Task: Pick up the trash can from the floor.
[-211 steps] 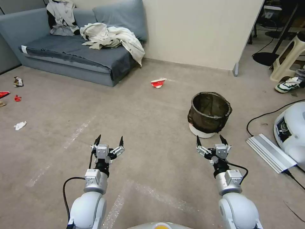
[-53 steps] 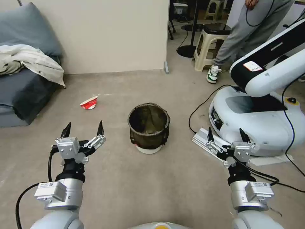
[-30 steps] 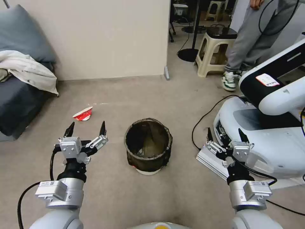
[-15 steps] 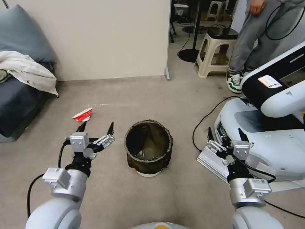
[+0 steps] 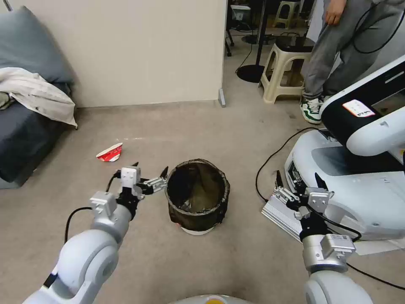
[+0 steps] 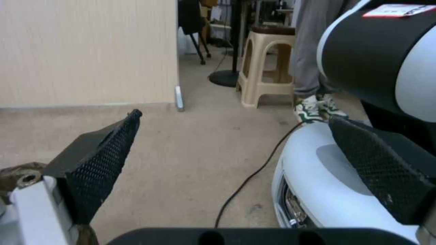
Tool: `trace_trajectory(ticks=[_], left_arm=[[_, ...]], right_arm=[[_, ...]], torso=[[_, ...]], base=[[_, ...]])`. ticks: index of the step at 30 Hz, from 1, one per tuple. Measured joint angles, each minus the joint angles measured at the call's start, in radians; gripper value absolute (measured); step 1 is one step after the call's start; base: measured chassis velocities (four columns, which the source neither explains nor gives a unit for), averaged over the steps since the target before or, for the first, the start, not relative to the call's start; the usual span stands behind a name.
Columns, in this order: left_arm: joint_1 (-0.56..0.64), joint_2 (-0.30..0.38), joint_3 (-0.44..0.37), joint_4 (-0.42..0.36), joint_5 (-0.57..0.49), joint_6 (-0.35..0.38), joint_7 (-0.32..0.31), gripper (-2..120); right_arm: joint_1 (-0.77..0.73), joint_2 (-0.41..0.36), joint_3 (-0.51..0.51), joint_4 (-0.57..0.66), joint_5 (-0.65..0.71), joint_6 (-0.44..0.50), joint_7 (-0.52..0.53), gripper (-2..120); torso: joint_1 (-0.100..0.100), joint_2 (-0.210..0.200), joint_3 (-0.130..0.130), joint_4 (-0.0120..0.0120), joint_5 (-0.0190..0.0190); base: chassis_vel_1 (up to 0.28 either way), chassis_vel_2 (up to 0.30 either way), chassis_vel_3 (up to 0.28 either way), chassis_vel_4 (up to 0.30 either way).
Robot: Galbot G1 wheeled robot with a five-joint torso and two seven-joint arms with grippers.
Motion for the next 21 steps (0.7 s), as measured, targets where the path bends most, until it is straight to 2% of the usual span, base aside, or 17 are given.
trace_trajectory(ticks=[2, 4, 7, 13, 16, 21], left_arm=[[-0.009, 0.000, 0.011, 0.003, -0.007, 0.013, -0.007, 100], [-0.041, 0.000, 0.055, 0.018, -0.033, 0.051, -0.033, 100], [-0.068, -0.010, 0.101, 0.044, -0.037, 0.066, -0.055, 100], [-0.094, -0.021, 0.147, 0.072, -0.034, 0.089, -0.084, 100], [-0.120, -0.034, 0.183, 0.095, -0.034, 0.122, -0.120, 100], [-0.147, -0.050, 0.212, 0.127, -0.033, 0.135, -0.166, 100]], right_arm=[[0.000, -0.002, 0.000, -0.002, 0.000, 0.000, 0.000, 100], [-0.001, -0.007, 0.000, -0.008, -0.001, 0.001, 0.000, 100], [-0.005, -0.008, 0.000, -0.010, -0.002, 0.002, 0.001, 100], [-0.007, -0.005, 0.000, -0.011, -0.006, 0.003, 0.001, 100], [-0.011, 0.000, -0.001, -0.013, -0.013, 0.008, 0.001, 100], [-0.013, 0.002, -0.001, -0.020, -0.020, 0.016, 0.001, 100]], torso=[[0.000, 0.000, 0.000, 0.0000, 0.0000], [0.000, 0.000, 0.000, -0.0002, 0.0001], [0.000, 0.000, 0.000, -0.0001, 0.0000], [0.000, 0.000, 0.000, -0.0001, 0.0001], [0.000, 0.000, 0.000, -0.0001, 0.0001], [0.000, 0.000, 0.000, -0.0001, 0.0000]], base=[[0.000, 0.000, 0.000, 0.000], [0.000, 0.000, 0.000, 0.000], [0.000, 0.000, 0.000, 0.000], [0.000, 0.000, 0.000, 0.000], [0.000, 0.000, 0.000, 0.000], [0.000, 0.000, 0.000, 0.000]])
